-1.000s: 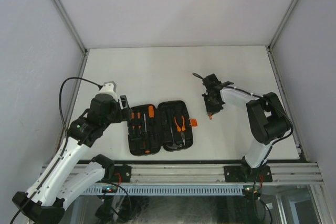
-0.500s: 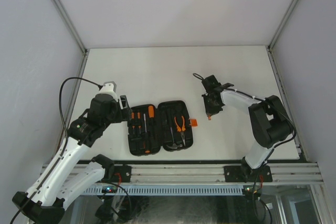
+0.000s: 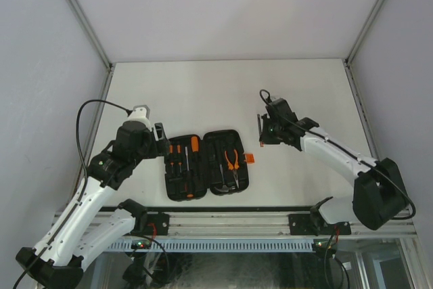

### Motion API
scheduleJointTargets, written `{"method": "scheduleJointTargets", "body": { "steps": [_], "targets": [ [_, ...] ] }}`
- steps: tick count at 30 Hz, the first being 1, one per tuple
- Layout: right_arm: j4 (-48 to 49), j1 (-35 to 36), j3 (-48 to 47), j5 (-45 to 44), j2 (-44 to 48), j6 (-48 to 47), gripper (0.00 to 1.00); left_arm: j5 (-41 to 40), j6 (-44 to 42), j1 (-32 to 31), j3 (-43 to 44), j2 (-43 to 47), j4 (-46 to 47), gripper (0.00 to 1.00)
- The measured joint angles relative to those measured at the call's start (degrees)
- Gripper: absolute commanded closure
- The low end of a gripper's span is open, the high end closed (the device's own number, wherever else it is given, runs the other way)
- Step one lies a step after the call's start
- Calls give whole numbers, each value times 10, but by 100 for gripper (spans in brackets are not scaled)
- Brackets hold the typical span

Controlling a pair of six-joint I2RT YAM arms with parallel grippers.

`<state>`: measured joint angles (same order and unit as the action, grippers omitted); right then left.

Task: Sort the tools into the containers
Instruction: Pick up the utility knife at the center of the board, then place the utility knife in the storage box.

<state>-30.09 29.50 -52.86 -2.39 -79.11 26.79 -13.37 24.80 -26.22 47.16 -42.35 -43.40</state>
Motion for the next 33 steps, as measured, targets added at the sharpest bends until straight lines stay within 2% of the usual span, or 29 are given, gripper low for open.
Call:
{"method": "scheduleJointTargets", "body": {
  "steps": [6,14,33],
  "targets": [
    [45,70,3,15,55,35,100,-4,0,0,0,0,0,26],
    [79,132,3,32,56,108,100,-13,0,0,0,2,0,26],
    [106,253,-31,51,-109,222,100,-14,0,0,0,2,0,25]
  ]
}}
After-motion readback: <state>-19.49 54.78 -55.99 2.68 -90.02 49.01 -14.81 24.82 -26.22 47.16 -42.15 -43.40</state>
